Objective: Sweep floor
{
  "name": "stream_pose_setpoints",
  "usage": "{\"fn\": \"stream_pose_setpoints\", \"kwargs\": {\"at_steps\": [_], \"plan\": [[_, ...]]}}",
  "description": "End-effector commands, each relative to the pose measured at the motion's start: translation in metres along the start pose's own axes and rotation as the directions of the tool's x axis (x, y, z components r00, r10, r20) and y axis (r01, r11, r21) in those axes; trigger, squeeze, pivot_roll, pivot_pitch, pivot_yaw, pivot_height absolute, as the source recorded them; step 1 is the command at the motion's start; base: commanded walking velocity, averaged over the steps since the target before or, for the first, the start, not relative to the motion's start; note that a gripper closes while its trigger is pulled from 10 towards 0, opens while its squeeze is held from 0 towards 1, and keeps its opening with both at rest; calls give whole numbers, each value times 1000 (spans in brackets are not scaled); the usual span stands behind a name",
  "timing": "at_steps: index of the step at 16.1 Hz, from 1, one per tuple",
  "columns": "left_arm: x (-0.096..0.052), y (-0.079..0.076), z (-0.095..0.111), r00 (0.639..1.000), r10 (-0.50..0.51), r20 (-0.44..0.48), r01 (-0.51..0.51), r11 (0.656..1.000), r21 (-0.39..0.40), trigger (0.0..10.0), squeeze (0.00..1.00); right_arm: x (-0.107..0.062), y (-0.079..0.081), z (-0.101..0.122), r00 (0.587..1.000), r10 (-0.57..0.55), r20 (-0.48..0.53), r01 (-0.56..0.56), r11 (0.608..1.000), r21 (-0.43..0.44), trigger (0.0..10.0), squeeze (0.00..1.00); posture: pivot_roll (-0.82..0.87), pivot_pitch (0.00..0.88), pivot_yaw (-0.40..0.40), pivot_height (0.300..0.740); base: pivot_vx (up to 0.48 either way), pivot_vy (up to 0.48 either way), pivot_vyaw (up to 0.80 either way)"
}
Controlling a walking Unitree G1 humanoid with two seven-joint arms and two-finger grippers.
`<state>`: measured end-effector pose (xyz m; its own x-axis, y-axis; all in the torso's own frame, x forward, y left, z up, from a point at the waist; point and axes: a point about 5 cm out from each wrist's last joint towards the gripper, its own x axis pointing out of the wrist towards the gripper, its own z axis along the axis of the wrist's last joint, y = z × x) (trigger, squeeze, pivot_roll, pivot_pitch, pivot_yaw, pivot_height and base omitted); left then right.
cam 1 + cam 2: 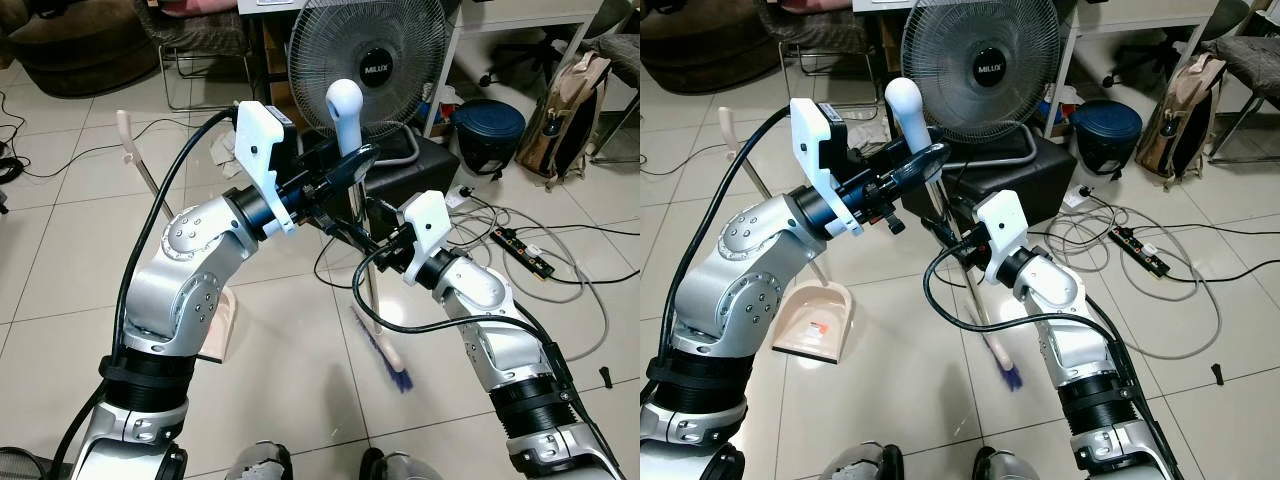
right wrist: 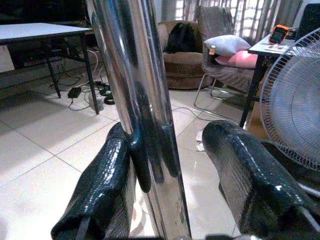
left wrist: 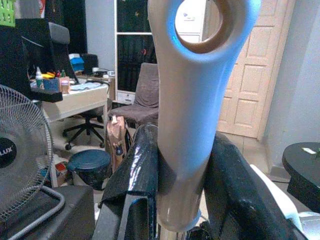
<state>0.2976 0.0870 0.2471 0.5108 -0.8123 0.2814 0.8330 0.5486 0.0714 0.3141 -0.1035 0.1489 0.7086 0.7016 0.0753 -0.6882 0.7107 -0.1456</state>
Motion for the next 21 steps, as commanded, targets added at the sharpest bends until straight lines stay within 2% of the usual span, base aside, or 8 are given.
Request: {"fn": "stream_pose_setpoints", "kwargs": {"at_steps": [1, 10, 11, 12, 15, 17, 21], "plan": [[2, -6, 12, 998, -45, 41, 44, 999, 20, 10000, 0, -2, -6, 0, 1000, -26, 4, 26, 1000, 0, 0, 0, -9, 125, 27, 740, 0, 0, 0], [2, -5, 12, 998, -48, 42, 48, 999, 0, 10000, 0, -1, -8, 3, 999, -38, 14, 38, 999, -11, 0, 0, -11, 124, 27, 740, 0, 0, 0], [3, -5, 11, 998, -52, 45, 53, 998, -18, 10000, 804, -1, -8, 3, 999, -39, 14, 39, 999, -14, 0, 0, -11, 126, 28, 740, 0, 0, 0], [3, -5, 12, 997, -51, 52, 53, 998, -35, 10000, 1000, -2, -8, 3, 999, -43, 15, 43, 999, -17, 0, 0, -12, 126, 28, 740, 0, 0, 0], [3, -3, 14, 998, -23, 58, 25, 999, -31, 10000, 1000, -2, -10, 3, 997, -75, 10, 76, 996, -42, 0, 0, -12, 128, 27, 740, 0, 0, 0], [4, -2, 13, 999, 28, 44, -26, 999, -44, 10000, 1000, 3, -12, 4, 992, -124, 5, 124, 985, -120, 0, 0, -9, 130, 28, 740, 0, 0, 0], [4, -4, 15, 997, 48, 56, -44, 997, -67, 10000, 1000, 3, -16, 0, 983, -185, -12, 179, 963, -203, 0, 0, -5, 132, 28, 740, 0, 0, 0]]}}
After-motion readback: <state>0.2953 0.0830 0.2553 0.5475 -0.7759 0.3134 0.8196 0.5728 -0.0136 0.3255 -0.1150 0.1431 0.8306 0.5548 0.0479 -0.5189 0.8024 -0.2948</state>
